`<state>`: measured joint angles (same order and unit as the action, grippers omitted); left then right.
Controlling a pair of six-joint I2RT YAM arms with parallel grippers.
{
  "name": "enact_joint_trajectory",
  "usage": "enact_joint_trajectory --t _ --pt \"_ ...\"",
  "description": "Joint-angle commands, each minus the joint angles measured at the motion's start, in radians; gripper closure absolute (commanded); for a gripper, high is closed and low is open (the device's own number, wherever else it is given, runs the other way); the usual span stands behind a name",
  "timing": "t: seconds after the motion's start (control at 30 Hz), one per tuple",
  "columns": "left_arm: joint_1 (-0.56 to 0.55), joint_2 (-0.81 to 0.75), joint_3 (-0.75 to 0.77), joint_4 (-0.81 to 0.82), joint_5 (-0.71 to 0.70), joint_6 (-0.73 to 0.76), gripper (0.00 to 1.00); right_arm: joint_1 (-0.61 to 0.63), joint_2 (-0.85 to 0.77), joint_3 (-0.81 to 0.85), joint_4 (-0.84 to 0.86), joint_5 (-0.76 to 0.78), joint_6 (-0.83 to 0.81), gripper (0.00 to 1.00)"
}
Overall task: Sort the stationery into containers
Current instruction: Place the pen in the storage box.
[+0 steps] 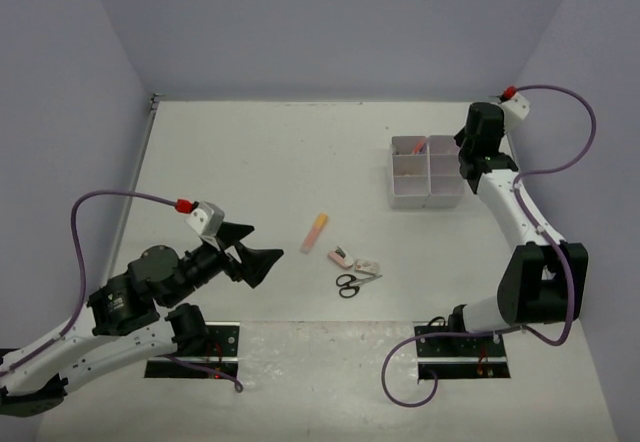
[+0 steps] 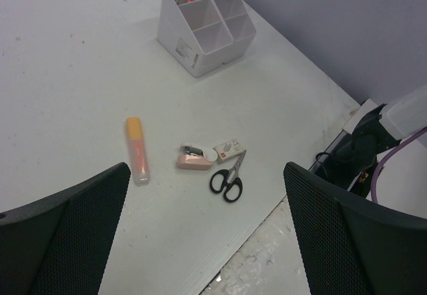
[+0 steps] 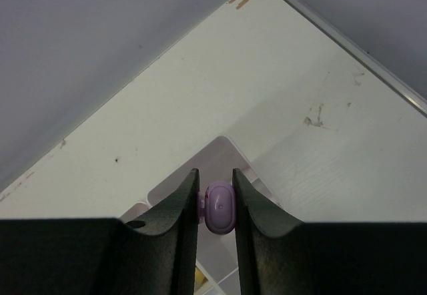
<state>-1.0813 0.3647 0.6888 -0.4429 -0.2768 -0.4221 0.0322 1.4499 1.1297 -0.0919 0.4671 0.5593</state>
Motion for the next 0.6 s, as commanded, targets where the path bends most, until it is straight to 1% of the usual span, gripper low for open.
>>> enact_joint_trajectory --t 0.0,0.2,0.23,0.27,0.3,0.33,0.37,0.43,0.57 --pt "0.001 0.034 -0.005 0.012 0.039 0.04 0.0 -0.003 0.025 0.032 0.081 -0.012 -0.01 1.0" --pt "0.003 0.048 -0.005 0.012 0.042 0.042 0.0 -0.003 0.075 0.077 0.069 -0.031 -0.031 1.0" --pt "0.003 0.048 -0.006 0.013 0.041 0.042 0.0 -0.003 0.086 0.083 0.062 -0.033 -0.033 0.96" --pt "0.003 0.049 -0.006 0.013 0.041 0.042 0.0 -0.003 0.087 0.084 0.05 -0.034 -0.033 0.88" --pt "0.003 0.051 -0.005 0.012 0.041 0.039 0.0 -0.003 0.096 0.084 0.041 -0.04 -0.026 0.66" --pt "0.002 0.051 -0.005 0.012 0.041 0.038 0.0 -0.003 0.098 0.079 0.034 -0.042 -0.016 0.47" --pt "0.002 0.05 -0.006 0.012 0.043 0.037 0.0 -0.002 0.095 0.074 0.031 -0.044 -0.01 0.36" --pt "0.003 0.052 -0.006 0.015 0.04 0.035 0.0 -0.002 0.076 0.06 0.036 -0.06 -0.004 0.34" --pt "0.003 0.073 -0.002 0.012 -0.001 0.018 0.0 -0.002 0.034 0.05 0.04 -0.079 -0.004 0.33"
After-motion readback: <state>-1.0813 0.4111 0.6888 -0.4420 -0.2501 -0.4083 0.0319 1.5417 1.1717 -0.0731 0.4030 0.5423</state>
